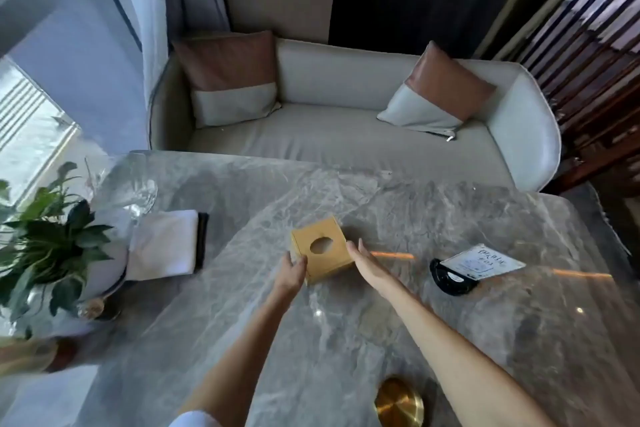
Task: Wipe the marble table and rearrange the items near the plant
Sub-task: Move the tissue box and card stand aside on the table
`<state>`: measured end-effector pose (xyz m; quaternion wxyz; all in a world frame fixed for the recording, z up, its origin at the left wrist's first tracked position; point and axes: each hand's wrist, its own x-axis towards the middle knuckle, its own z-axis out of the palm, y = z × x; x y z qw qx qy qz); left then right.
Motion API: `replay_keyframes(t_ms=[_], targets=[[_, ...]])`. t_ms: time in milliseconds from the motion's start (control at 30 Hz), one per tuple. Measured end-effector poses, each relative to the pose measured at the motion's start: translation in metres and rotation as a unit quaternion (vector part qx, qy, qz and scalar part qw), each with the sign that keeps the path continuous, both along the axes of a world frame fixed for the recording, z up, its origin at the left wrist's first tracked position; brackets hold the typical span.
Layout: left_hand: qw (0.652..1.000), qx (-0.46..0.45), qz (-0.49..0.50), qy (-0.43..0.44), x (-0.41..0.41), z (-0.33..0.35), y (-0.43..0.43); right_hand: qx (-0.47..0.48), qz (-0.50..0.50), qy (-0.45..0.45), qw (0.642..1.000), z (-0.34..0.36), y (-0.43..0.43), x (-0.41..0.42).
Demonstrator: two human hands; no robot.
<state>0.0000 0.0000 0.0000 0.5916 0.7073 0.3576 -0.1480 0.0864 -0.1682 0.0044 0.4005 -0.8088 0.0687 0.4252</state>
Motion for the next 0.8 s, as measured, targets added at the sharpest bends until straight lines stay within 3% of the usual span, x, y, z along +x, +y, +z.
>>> replay_keyframes(t_ms=[67,167,233,367,500,633,800], targets=[[0.994,-0.104,-0.001,-0.017,0.003,-0.006,-0.001,0.01,-0.027,0.007,1.0,0.0,0.01,0.002],[0.984,-0.18,-0.002,-0.009,-0.003,-0.014,-0.003,0.05,-0.065,0.008,0.997,0.004,0.012,-0.004],[0.983,-0.181,-0.006,-0.014,-0.012,-0.006,-0.006,0.05,-0.072,-0.02,0.996,0.014,0.003,-0.013],[0.987,-0.145,-0.048,-0.042,-0.044,0.035,-0.035,0.168,-0.098,-0.011,0.981,0.02,-0.048,-0.053],[0.985,-0.145,-0.084,-0.047,-0.081,0.061,-0.105,0.193,-0.244,0.074,0.947,-0.006,-0.143,-0.109],[0.976,-0.207,-0.067,0.02,-0.095,0.048,-0.218,0.136,-0.381,0.132,0.905,-0.012,-0.256,-0.146],[0.963,-0.206,-0.164,0.056,-0.059,0.036,-0.369,0.086,-0.434,0.115,0.89,-0.027,-0.415,-0.148]])
